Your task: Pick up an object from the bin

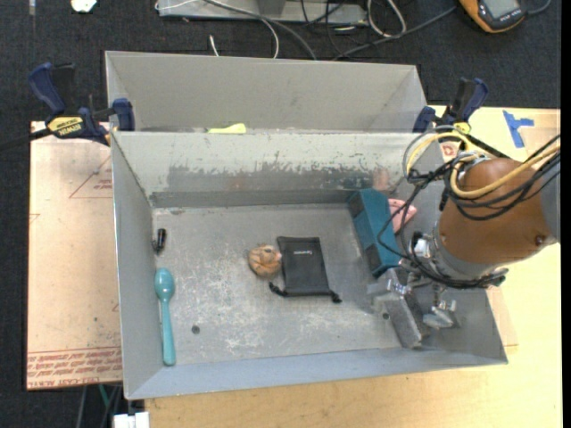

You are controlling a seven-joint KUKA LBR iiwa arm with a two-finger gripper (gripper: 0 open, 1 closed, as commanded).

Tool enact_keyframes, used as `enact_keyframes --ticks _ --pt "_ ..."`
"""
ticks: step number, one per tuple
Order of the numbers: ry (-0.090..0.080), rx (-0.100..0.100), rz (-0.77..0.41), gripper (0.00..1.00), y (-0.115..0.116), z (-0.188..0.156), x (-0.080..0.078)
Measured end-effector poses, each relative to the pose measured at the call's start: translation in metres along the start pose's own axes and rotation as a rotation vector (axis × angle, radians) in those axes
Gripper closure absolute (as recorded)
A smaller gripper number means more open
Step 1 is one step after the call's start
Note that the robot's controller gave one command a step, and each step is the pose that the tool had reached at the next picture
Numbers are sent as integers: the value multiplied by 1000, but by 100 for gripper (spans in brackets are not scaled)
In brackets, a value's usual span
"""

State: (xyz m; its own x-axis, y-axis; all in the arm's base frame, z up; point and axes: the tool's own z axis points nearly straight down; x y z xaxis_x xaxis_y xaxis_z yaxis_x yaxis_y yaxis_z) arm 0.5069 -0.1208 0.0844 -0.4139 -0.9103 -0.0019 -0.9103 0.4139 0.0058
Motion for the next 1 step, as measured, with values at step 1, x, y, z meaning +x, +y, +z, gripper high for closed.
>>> enact_keyframes --ticks 1 --pt "-10 -6 18 100 3 9 10"
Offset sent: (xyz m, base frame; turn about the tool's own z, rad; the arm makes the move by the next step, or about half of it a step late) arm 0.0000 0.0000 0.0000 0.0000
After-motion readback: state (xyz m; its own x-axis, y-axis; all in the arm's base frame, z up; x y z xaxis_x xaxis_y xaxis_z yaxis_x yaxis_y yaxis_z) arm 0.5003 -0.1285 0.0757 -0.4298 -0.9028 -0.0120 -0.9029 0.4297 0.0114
